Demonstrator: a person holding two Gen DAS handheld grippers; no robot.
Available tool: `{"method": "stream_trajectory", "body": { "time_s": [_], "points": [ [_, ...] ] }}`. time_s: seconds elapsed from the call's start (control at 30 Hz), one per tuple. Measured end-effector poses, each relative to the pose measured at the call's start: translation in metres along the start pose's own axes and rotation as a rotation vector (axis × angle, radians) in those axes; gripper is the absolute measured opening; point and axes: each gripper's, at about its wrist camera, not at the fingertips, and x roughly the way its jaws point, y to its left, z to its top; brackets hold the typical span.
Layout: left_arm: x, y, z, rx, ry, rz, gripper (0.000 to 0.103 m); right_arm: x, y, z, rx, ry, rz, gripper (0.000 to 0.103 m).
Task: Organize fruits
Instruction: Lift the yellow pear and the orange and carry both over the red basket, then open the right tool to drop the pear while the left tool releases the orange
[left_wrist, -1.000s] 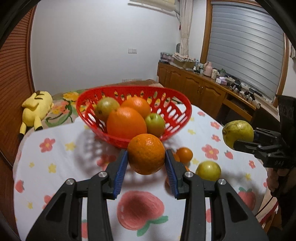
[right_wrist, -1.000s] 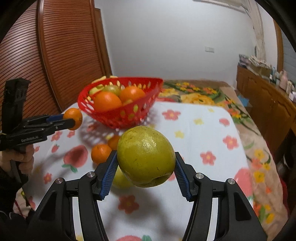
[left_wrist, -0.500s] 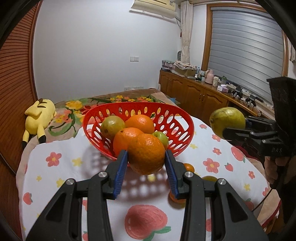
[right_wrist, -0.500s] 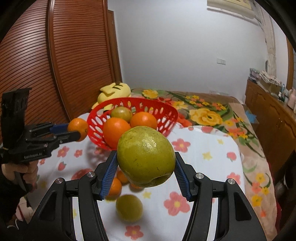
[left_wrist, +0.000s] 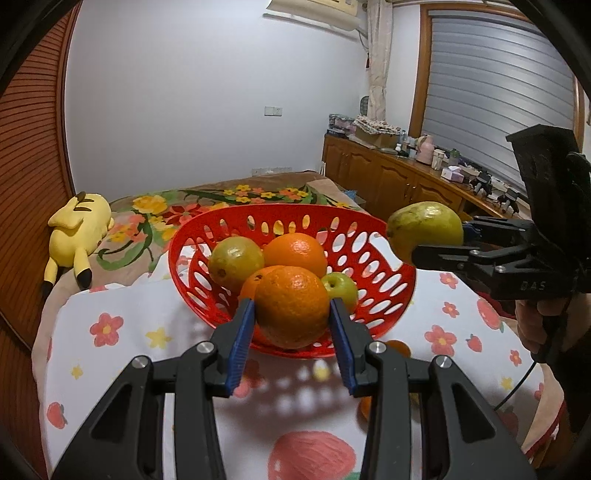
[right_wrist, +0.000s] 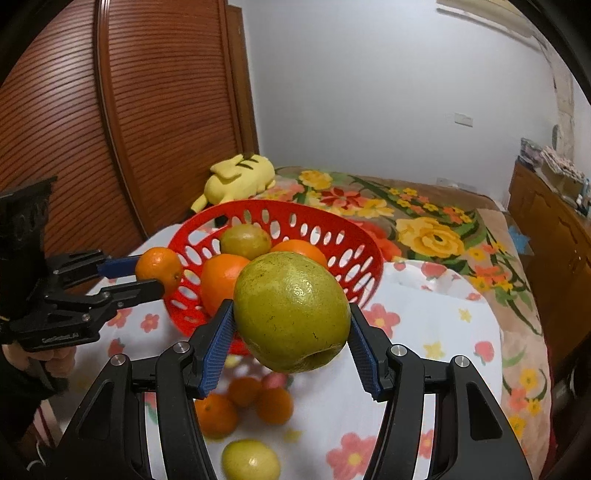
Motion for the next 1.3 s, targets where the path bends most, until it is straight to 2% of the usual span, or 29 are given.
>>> {"method": "stream_trajectory", "body": {
  "time_s": [0.37,0.73,0.97,1.3],
  "points": [
    [0.012,0.008,0.011,0.006,0.006,0.009,0.039,0.033,0.000,-0.001,-0.064,0.070,0.027,0.061],
    [0.025,0.008,0.013,0.003,0.025,0.010,0.039,0.047,0.002,0.003,-0.106,0.088,-0.019,0.061],
    [0.028,0.003,0.014,0.010,0.032,0.001,0.039,0.054,0.000,0.008,-0.110,0.080,-0.051,0.061],
    [0.036,-0.009,0.014,0.024,0.036,-0.011,0.039,0.030,-0.009,0.013,-0.070,0.009,-0.045,0.062]
  ]
}}
